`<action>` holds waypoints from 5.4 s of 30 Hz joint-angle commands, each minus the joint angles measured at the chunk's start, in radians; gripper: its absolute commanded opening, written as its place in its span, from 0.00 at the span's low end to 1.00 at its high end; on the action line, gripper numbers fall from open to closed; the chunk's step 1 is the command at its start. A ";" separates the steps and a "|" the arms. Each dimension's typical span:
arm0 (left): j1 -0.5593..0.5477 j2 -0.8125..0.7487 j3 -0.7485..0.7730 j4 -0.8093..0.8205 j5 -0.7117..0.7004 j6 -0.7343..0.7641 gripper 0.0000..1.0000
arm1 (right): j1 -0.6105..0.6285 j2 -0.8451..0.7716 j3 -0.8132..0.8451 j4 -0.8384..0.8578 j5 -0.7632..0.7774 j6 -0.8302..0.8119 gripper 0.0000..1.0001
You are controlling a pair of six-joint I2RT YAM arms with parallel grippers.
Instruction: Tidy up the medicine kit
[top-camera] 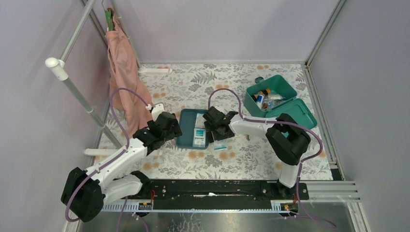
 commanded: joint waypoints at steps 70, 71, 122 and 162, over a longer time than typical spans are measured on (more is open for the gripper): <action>-0.095 -0.213 -0.079 -0.034 -0.015 -0.087 0.85 | 0.036 -0.005 0.169 0.152 -0.035 -0.124 0.61; -0.095 -0.213 -0.079 -0.035 -0.018 -0.087 0.85 | 0.037 -0.001 0.167 0.159 -0.041 -0.123 0.61; -0.090 -0.246 -0.003 -0.124 -0.083 -0.025 0.97 | 0.069 0.055 0.212 0.074 0.091 -0.068 0.36; -0.090 -0.231 0.000 -0.119 -0.051 -0.020 0.98 | -0.181 -0.283 0.053 -0.033 0.067 -0.222 0.52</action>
